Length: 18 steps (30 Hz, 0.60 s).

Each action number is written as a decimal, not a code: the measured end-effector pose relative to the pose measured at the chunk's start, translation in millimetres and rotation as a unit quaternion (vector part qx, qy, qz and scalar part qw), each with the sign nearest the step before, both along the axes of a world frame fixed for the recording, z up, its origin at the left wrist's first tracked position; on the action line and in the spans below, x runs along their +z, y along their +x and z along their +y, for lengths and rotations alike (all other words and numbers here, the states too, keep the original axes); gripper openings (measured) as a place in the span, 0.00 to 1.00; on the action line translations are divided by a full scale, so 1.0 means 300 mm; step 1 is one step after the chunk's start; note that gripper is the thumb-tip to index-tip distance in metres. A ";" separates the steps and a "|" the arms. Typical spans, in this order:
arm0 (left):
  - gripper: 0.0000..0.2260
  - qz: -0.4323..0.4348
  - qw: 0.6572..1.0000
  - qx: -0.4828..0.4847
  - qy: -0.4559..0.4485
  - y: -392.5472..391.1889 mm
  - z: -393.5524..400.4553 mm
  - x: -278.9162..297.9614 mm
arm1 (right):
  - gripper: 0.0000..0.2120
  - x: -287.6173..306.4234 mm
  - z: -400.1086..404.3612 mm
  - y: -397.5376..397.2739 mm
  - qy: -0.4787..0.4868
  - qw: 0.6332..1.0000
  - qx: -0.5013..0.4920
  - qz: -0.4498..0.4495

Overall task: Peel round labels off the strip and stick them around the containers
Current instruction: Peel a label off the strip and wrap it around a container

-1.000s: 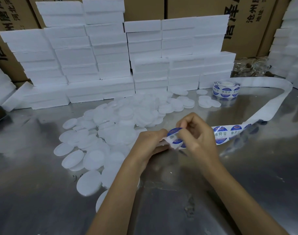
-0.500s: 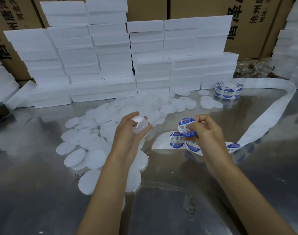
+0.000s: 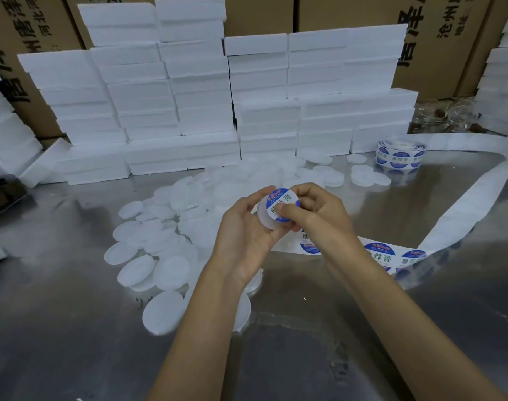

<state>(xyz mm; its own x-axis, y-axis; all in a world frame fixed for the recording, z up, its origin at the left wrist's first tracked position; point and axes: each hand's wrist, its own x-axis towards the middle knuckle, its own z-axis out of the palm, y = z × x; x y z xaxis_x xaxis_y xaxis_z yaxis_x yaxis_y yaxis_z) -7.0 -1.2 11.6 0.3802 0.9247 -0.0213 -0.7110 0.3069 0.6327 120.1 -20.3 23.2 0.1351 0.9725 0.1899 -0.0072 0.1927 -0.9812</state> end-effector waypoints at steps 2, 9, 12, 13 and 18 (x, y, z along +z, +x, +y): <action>0.15 0.013 1.000 0.004 0.005 0.007 -0.005 0.003 | 0.07 -0.012 0.000 -0.001 0.000 1.000 -0.011 -0.008; 0.08 0.031 0.999 0.016 -0.004 0.019 -0.008 0.000 | 0.07 -0.031 0.006 -0.005 0.005 0.999 -0.039 -0.021; 0.09 0.033 0.999 0.018 -0.006 0.022 -0.010 -0.003 | 0.08 -0.041 0.012 -0.005 0.002 0.998 -0.051 -0.029; 0.09 0.038 0.999 0.020 -0.006 0.024 -0.010 -0.004 | 0.08 -0.045 0.015 -0.005 0.001 0.998 -0.055 -0.030; 0.09 0.057 0.998 0.029 -0.003 0.033 -0.011 -0.006 | 0.08 -0.067 0.025 -0.001 0.003 0.996 -0.074 -0.053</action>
